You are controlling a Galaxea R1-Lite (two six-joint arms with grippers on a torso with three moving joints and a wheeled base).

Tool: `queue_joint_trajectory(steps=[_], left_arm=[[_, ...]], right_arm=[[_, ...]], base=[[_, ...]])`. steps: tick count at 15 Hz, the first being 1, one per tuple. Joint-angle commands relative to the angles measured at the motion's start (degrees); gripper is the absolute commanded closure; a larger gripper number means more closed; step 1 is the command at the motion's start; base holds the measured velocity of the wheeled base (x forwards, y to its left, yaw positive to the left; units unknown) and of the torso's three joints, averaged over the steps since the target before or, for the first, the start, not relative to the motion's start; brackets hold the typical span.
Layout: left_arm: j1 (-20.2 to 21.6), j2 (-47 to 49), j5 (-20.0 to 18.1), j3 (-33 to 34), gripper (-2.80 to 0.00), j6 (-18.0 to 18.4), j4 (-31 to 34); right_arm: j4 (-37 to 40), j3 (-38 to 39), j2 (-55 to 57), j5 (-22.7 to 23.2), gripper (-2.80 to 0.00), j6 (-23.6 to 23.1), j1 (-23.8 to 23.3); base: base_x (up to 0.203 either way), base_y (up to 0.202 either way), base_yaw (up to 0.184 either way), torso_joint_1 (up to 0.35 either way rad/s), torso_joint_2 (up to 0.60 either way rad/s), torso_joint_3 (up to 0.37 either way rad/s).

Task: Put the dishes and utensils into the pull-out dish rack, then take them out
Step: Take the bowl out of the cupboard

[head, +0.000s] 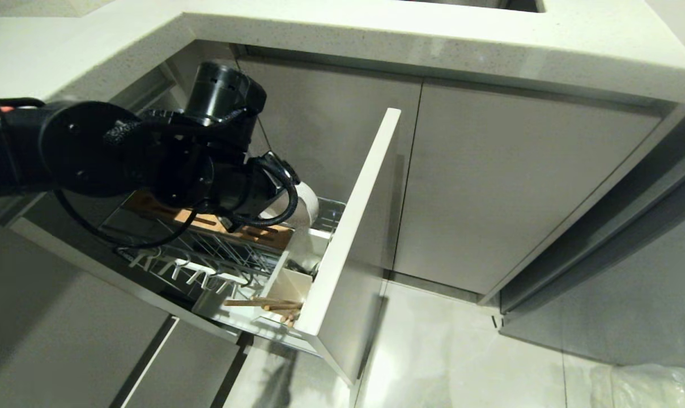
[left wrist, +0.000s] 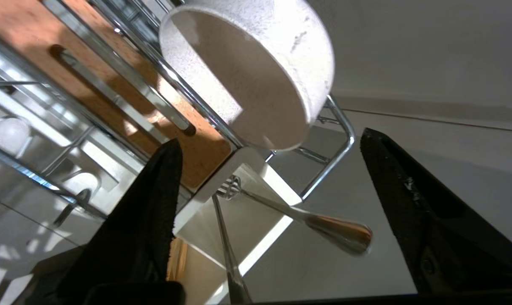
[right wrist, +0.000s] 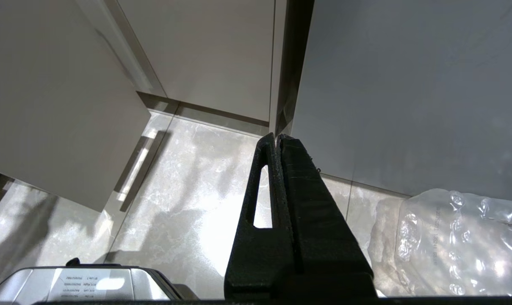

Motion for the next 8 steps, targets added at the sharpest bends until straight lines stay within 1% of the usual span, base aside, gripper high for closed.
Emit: queue_joint_trajectory(steps=[1, 2, 3, 4, 5, 8], left_arm=[[1.38, 1.86, -0.81, -0.59, -2.80, -0.27, -0.04], [1.72, 2.50, -1.94, -0.96, -2.80, -0.27, -0.19], [2.09, 3.24, -4.56, -2.04, -2.80, -0.26, -0.18], [2.93, 3.95, -6.40, -3.07, -2.80, -0.25, -0.31], [3.46, 4.52, -7.03, -3.75, -2.80, 0.09, -0.51], [5.79, 6.51, -8.98, -4.52, -2.80, 1.80, -3.94]], right_arm=[[0.00, 0.00, 0.05, 0.00, 0.00, 0.00, 0.00], [0.00, 0.00, 0.05, 0.00, 0.00, 0.00, 0.00], [0.00, 0.00, 0.05, 0.00, 0.00, 0.00, 0.00], [0.00, 0.00, 0.05, 0.00, 0.00, 0.00, 0.00], [0.00, 0.00, 0.05, 0.00, 0.00, 0.00, 0.00], [0.00, 0.00, 0.05, 0.00, 0.00, 0.00, 0.00]], base=[[0.000, 0.000, 0.000, 0.000, 0.00, 0.000], [0.000, 0.000, 0.000, 0.000, 0.00, 0.000], [0.000, 0.000, 0.000, 0.000, 0.00, 0.000], [0.000, 0.000, 0.000, 0.000, 0.00, 0.000], [0.000, 0.000, 0.000, 0.000, 0.00, 0.000], [0.000, 0.000, 0.000, 0.000, 0.00, 0.000]])
